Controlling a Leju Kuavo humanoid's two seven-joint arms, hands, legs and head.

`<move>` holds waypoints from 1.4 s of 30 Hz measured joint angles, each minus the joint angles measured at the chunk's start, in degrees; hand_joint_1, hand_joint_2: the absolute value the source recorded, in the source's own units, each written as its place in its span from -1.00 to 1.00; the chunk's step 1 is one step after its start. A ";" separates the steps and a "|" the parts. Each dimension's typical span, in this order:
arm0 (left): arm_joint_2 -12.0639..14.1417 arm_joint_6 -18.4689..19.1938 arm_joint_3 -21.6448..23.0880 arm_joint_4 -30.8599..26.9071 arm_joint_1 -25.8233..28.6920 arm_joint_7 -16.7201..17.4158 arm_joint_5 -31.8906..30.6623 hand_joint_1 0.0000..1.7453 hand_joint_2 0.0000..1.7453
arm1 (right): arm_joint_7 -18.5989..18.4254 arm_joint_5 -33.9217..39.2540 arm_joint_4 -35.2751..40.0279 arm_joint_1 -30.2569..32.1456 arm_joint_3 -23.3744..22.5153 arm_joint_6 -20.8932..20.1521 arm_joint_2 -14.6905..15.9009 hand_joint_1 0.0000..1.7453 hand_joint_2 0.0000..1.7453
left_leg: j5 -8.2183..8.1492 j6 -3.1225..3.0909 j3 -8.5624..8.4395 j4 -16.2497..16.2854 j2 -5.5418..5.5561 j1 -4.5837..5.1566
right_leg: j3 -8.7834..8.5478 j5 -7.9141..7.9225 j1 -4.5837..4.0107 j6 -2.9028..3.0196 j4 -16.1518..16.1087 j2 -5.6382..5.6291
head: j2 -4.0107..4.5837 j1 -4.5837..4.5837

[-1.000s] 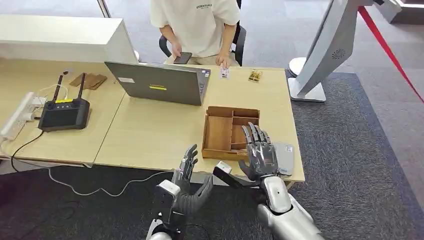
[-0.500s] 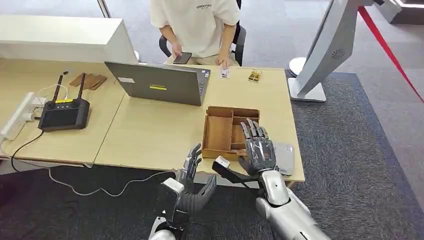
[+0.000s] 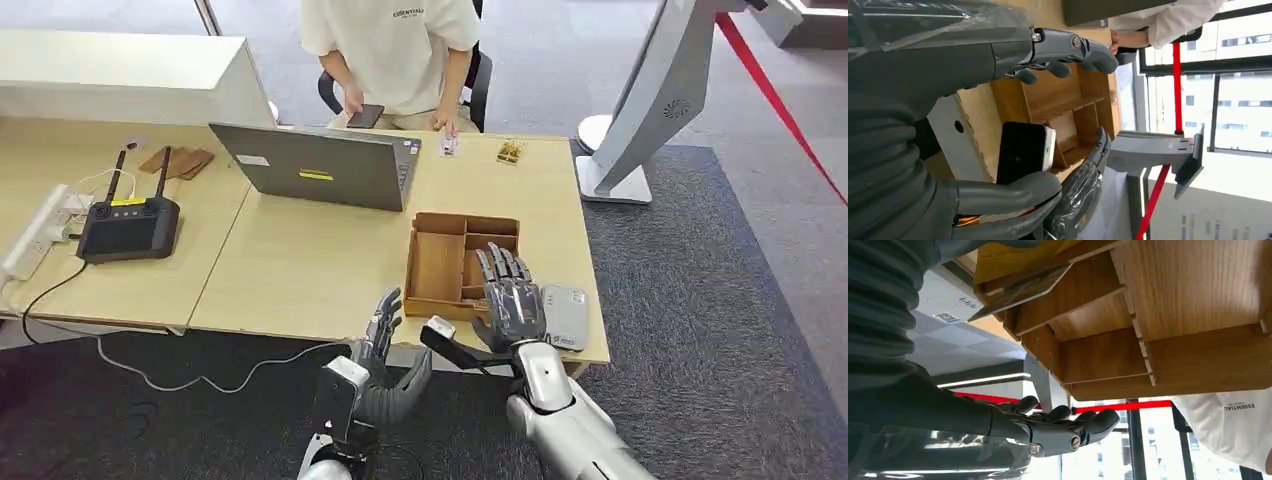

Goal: Pass the card to the sensor for recognition and then transmit it.

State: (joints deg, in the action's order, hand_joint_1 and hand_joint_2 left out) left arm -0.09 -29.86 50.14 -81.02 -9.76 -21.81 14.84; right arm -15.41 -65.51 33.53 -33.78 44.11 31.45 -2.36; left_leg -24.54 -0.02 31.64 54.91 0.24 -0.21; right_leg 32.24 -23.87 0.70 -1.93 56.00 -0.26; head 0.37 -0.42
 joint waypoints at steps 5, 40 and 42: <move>0.00 -0.26 -0.09 0.00 0.05 0.00 -0.33 -1.00 1.00 | 0.02 0.48 -0.79 0.00 0.00 -0.20 0.02 -1.00 1.00 | 0.00 0.00 0.00 0.00 0.00 0.00 | 0.00 0.00 0.00 0.00 0.00 0.00 | 0.00 0.00; 0.20 -3.34 -0.39 -0.13 0.70 1.01 -1.40 -1.00 1.00 | 0.79 4.07 -2.43 -0.71 -1.01 1.62 0.87 -1.00 1.00 | 0.00 0.00 0.00 0.00 0.00 0.00 | 0.00 0.00 0.00 0.00 0.00 0.00 | 0.00 0.00; 0.20 -3.34 -0.39 -0.13 0.69 1.01 -1.40 -1.00 1.00 | 0.94 4.09 -2.43 -0.71 -1.01 1.60 0.92 -1.00 1.00 | 0.00 0.00 0.00 0.00 0.00 0.00 | 0.00 0.00 0.00 0.00 0.00 0.00 | 0.00 0.00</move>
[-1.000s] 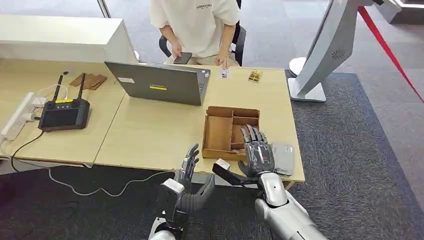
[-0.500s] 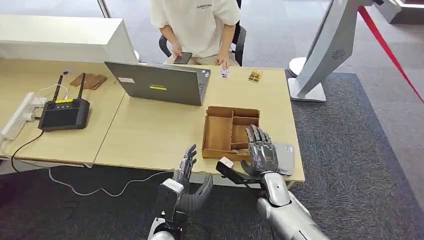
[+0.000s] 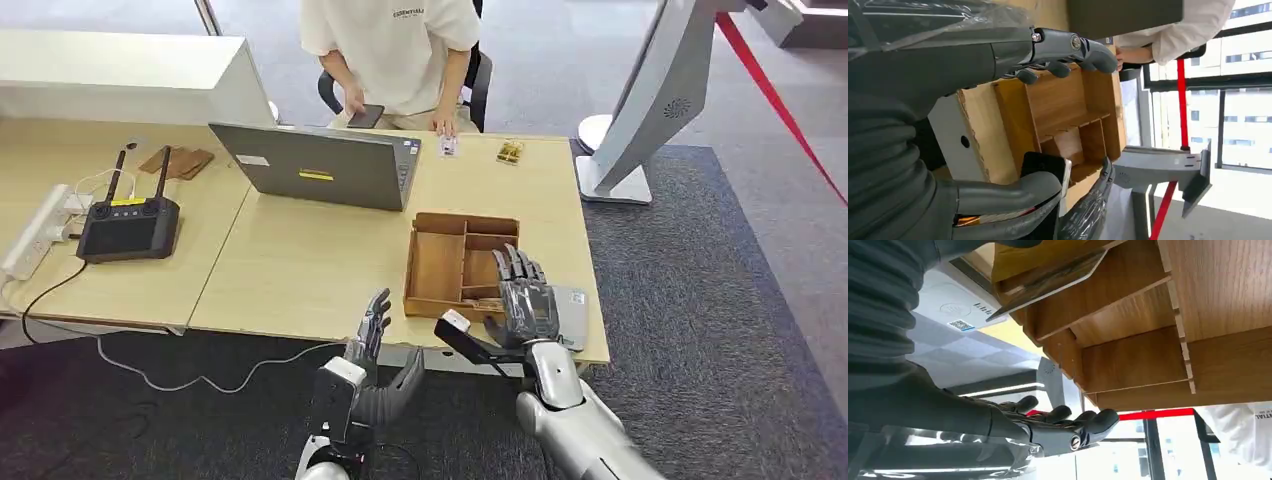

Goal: Pass the card to the sensor for recognition and then transmit it.

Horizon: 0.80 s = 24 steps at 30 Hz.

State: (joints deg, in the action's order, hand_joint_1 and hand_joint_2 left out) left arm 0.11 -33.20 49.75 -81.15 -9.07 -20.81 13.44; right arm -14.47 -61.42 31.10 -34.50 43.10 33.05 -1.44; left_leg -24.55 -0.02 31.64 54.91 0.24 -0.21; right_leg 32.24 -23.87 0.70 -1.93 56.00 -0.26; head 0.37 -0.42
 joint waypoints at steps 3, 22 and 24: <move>-0.02 -0.09 0.00 0.00 0.00 -0.09 0.00 -1.00 1.00 | 0.09 0.35 0.00 -0.01 0.00 0.02 0.02 -1.00 1.00 | 0.00 0.00 0.00 0.00 0.00 0.00 | 0.00 0.00 0.00 0.00 0.00 0.00 | 0.00 0.00; -0.02 -0.11 0.02 0.02 -0.01 -0.13 0.26 -1.00 1.00 | 0.11 0.77 -0.02 0.01 0.00 -0.02 0.24 -1.00 1.00 | 0.00 0.00 0.00 0.00 0.00 0.00 | 0.01 0.00 0.00 0.00 0.00 0.00 | 0.00 0.02; -0.02 -0.11 0.02 0.02 0.00 -0.13 0.35 -1.00 1.00 | 0.11 0.83 -0.02 0.01 0.00 -0.02 0.24 0.88 1.00 | 0.00 0.00 0.00 0.00 0.00 0.00 | 0.01 0.00 0.00 0.00 0.00 0.00 | 0.00 0.00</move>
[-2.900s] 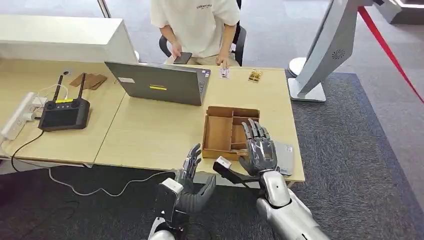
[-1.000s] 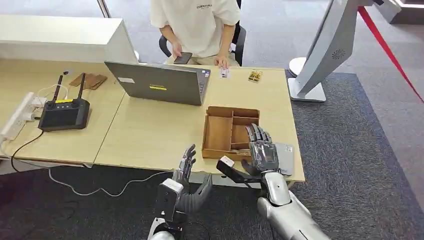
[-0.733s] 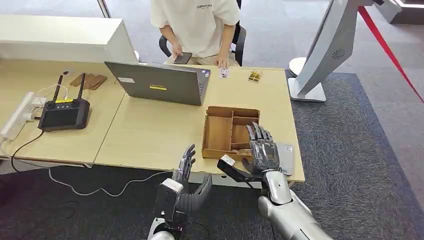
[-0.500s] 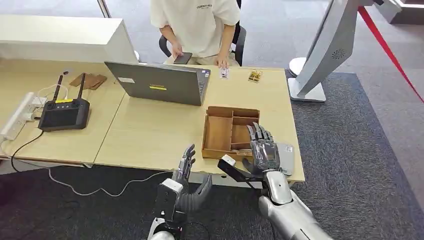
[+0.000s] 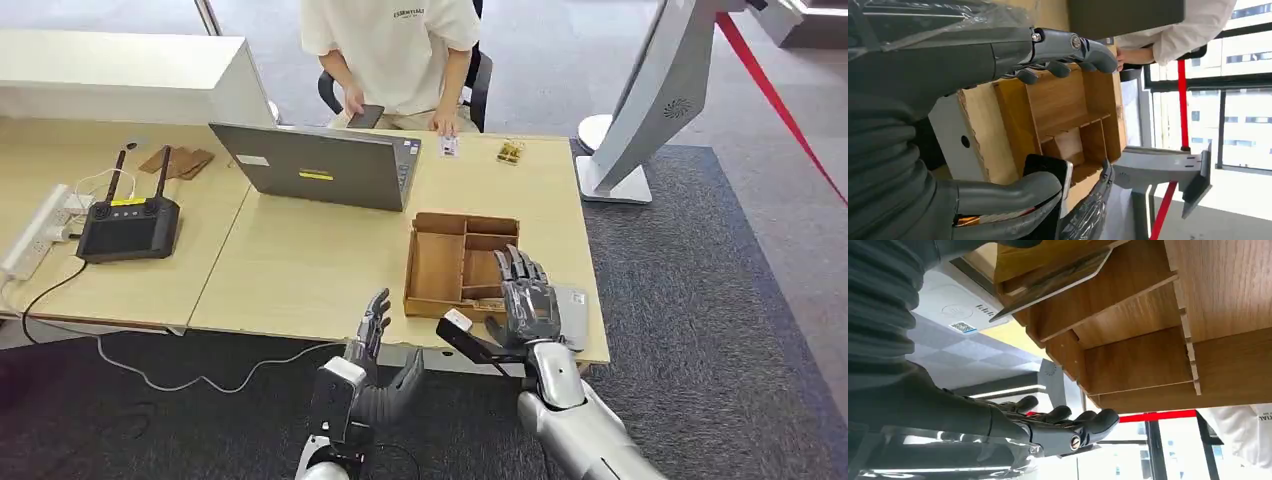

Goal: Pass the card to the sensor for recognition and then transmit it.

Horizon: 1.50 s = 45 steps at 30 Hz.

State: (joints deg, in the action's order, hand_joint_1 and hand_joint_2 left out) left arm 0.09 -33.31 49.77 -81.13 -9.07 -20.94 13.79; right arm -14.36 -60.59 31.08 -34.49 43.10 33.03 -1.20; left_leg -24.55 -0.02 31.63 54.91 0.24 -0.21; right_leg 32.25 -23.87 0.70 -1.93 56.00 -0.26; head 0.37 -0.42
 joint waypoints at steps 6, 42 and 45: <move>0.00 0.07 0.11 0.04 -0.02 0.00 0.17 -1.00 1.00 | 0.66 0.55 -0.02 0.00 0.00 -0.22 0.18 1.00 1.00 | 0.00 0.00 0.00 0.00 0.00 0.00 | -0.01 0.00 0.00 0.00 0.00 0.00 | 0.00 0.02; 0.00 1.03 0.13 0.61 -0.12 -0.59 1.20 -1.00 1.00 | 2.12 1.09 0.41 -0.81 0.11 3.63 0.24 1.00 1.00 | 0.00 0.00 0.00 0.00 0.00 0.00 | -0.01 0.00 0.00 0.00 0.01 0.00 | 0.00 0.00; -0.02 1.33 0.13 0.81 -0.19 -0.81 1.25 -1.00 1.00 | 2.01 0.63 2.06 -2.11 0.09 4.24 0.37 1.00 1.00 | 0.00 0.00 -0.03 0.00 -0.01 0.00 | -0.01 0.01 0.00 0.00 0.00 -0.01 | 0.00 0.00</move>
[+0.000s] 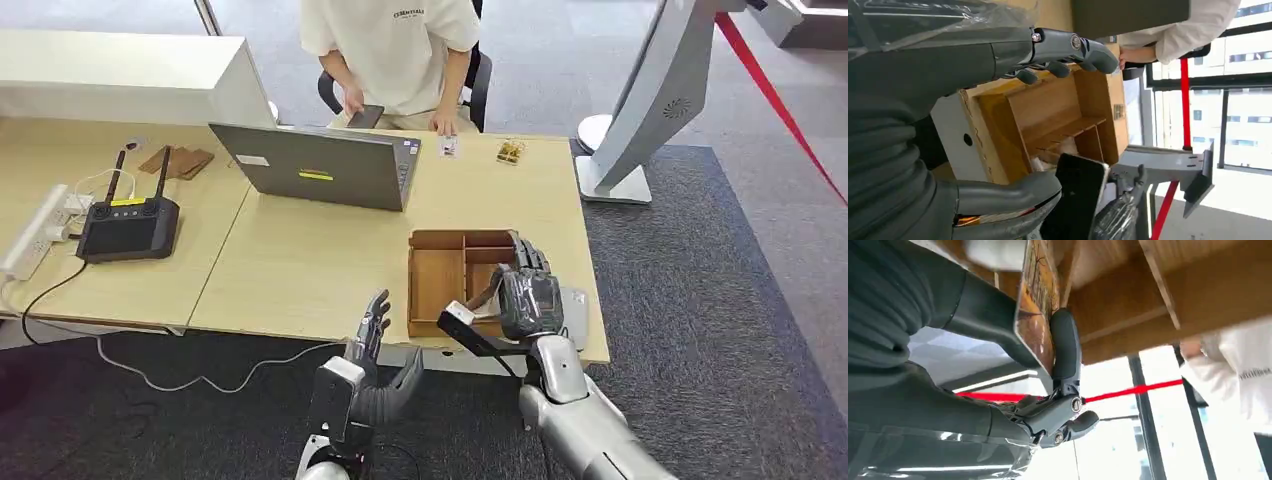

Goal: Pass the card to the sensor for recognition and then transmit it.

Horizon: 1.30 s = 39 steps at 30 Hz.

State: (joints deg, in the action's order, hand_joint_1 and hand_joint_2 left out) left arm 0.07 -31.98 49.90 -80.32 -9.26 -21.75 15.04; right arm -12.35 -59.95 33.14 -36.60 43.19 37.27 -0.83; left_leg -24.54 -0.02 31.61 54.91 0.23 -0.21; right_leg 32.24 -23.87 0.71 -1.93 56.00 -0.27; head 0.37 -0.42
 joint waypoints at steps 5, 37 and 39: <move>0.00 0.00 0.00 0.00 0.00 0.00 0.00 -1.00 1.00 | 0.00 0.00 0.00 0.00 0.00 0.00 0.00 1.00 1.00 | 0.00 0.00 0.00 0.00 0.00 0.00 | 0.00 0.00 0.00 0.00 0.00 0.00 | 0.00 0.00; -1.60 6.69 2.62 3.80 -3.42 -1.60 2.43 -1.00 1.00 | -3.93 1.77 10.51 -19.32 0.13 -15.96 3.74 1.00 1.00 | 0.02 0.00 -0.01 0.02 0.00 0.01 | -0.03 0.03 0.01 -0.02 0.01 -0.02 | 0.00 0.00; -1.79 7.10 2.84 4.28 -3.75 -1.60 2.51 -1.00 1.00 | -3.93 3.21 7.54 -21.14 0.35 -15.96 3.24 1.00 1.00 | 0.02 0.00 -0.01 0.02 0.01 0.00 | -0.03 0.03 0.01 -0.02 0.01 -0.02 | 0.00 0.00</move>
State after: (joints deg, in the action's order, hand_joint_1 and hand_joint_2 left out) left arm -1.73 -24.87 52.74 -76.04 -13.01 -23.34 17.55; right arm -16.28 -56.74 40.68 -57.74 43.54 21.31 2.40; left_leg -24.53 -0.02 31.60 54.93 0.23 -0.20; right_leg 32.21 -23.84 0.71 -1.96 56.01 -0.29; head 0.37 -0.42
